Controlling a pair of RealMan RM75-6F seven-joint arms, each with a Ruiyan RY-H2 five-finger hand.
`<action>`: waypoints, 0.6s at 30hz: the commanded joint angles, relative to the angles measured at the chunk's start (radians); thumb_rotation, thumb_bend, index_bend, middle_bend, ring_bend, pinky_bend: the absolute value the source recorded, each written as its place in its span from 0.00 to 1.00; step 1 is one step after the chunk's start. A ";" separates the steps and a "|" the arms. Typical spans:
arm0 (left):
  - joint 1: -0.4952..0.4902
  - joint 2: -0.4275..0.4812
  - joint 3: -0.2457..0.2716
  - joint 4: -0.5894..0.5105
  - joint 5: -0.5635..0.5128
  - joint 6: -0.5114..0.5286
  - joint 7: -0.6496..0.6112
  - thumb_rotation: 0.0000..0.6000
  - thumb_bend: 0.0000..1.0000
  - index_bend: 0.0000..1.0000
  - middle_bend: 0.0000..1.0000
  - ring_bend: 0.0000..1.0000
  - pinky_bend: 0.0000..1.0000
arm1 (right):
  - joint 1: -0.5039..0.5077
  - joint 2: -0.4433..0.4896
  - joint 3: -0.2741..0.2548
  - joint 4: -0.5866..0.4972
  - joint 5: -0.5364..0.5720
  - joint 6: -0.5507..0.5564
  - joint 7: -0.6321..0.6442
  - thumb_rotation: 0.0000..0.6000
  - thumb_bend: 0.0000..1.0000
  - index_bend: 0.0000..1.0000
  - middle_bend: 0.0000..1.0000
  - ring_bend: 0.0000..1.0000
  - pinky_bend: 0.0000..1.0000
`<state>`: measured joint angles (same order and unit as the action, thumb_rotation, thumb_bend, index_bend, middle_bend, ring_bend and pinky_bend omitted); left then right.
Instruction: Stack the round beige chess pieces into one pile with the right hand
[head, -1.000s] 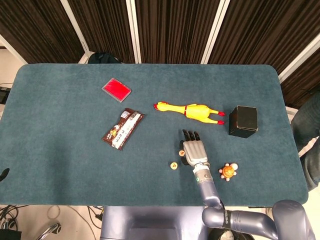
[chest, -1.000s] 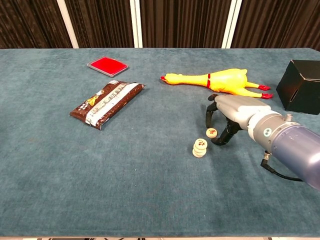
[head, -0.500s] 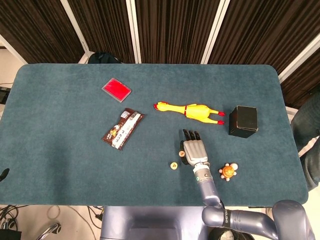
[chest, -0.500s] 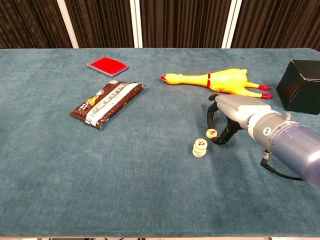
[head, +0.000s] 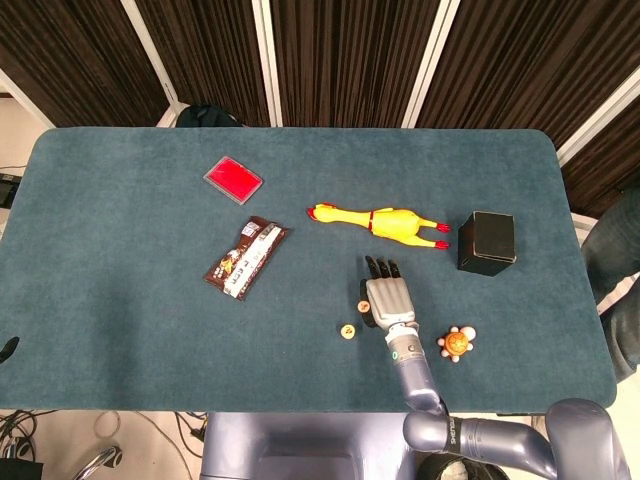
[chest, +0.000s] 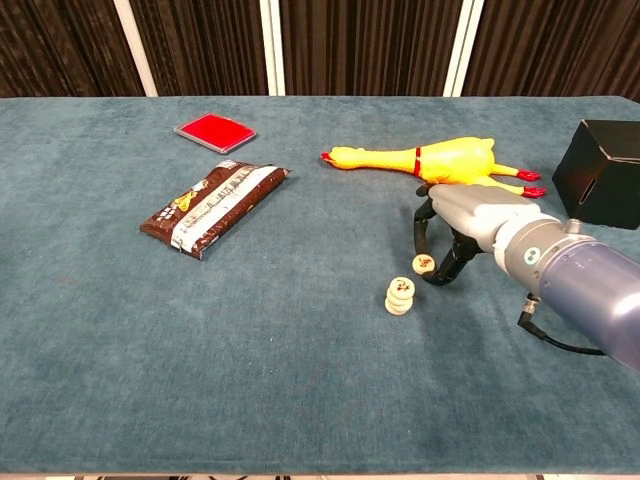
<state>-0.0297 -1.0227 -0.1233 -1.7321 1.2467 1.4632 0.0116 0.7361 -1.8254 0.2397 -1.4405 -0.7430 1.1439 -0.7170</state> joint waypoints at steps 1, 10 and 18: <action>0.000 0.000 -0.001 -0.001 -0.001 0.001 -0.002 1.00 0.19 0.12 0.00 0.00 0.07 | 0.003 0.013 0.006 -0.022 -0.003 0.005 -0.007 1.00 0.34 0.55 0.00 0.00 0.00; 0.000 0.002 0.000 -0.006 0.001 0.000 -0.005 1.00 0.19 0.12 0.00 0.00 0.07 | 0.013 0.106 0.007 -0.196 -0.009 0.028 -0.076 1.00 0.34 0.55 0.00 0.00 0.00; 0.003 0.002 0.001 -0.012 0.009 0.007 -0.003 1.00 0.19 0.12 0.00 0.00 0.07 | 0.021 0.137 -0.025 -0.327 0.007 0.060 -0.132 1.00 0.34 0.55 0.00 0.00 0.00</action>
<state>-0.0272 -1.0202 -0.1219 -1.7437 1.2555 1.4704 0.0091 0.7530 -1.6911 0.2215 -1.7574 -0.7403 1.1957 -0.8421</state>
